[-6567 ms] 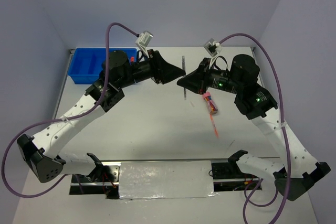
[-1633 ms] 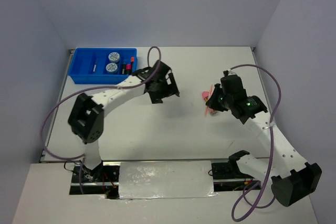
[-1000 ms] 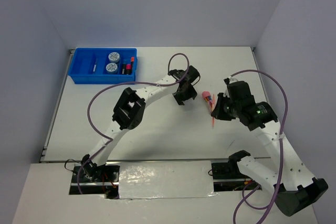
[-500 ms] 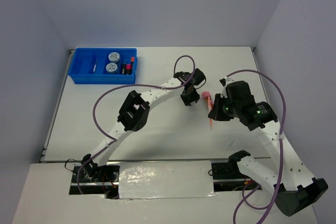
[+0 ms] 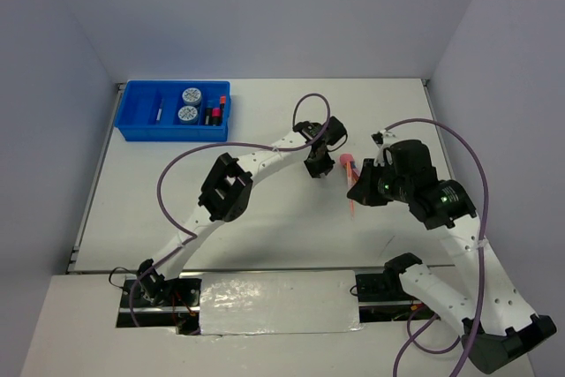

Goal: Sort the stationery into containers
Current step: Close the pen cap on the pen.

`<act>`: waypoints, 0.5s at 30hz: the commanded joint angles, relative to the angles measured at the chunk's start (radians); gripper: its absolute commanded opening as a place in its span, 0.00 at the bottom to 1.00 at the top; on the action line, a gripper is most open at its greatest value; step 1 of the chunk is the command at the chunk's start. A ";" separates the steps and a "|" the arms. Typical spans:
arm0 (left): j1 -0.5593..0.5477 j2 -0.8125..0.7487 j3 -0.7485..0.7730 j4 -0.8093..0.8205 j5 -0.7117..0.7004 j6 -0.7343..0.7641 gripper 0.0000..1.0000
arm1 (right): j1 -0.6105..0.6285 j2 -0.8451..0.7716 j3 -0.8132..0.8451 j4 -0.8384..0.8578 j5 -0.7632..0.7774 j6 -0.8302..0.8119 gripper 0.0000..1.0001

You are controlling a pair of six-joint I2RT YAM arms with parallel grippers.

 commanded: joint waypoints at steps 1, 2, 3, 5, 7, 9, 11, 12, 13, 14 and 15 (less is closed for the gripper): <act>0.009 0.088 -0.048 -0.124 -0.062 0.070 0.34 | -0.007 -0.030 0.019 0.052 -0.046 -0.007 0.00; 0.010 0.097 -0.052 -0.127 -0.058 0.075 0.33 | -0.006 -0.033 0.020 0.053 -0.049 -0.007 0.00; 0.009 0.103 -0.055 -0.132 -0.051 0.078 0.32 | -0.007 -0.036 0.023 0.050 -0.052 -0.009 0.00; 0.009 0.111 -0.078 -0.127 -0.039 0.089 0.27 | -0.006 -0.038 0.036 0.045 -0.057 -0.013 0.00; 0.009 0.114 -0.091 -0.120 -0.028 0.101 0.22 | -0.006 -0.042 0.042 0.045 -0.062 -0.015 0.00; 0.009 0.117 -0.103 -0.121 -0.026 0.124 0.15 | -0.007 -0.050 0.042 0.048 -0.072 -0.018 0.00; 0.010 0.111 -0.130 -0.118 -0.017 0.147 0.13 | -0.009 -0.053 0.037 0.051 -0.094 -0.021 0.00; 0.012 0.107 -0.146 -0.118 -0.009 0.147 0.13 | -0.007 -0.058 0.034 0.056 -0.104 -0.021 0.00; 0.013 0.100 -0.167 -0.095 0.010 0.185 0.10 | -0.007 -0.062 0.025 0.059 -0.114 -0.019 0.00; 0.016 0.082 -0.225 -0.083 0.021 0.198 0.07 | -0.007 -0.070 0.022 0.062 -0.132 -0.016 0.00; 0.018 0.071 -0.261 -0.068 0.038 0.211 0.01 | -0.009 -0.073 0.017 0.071 -0.141 -0.013 0.00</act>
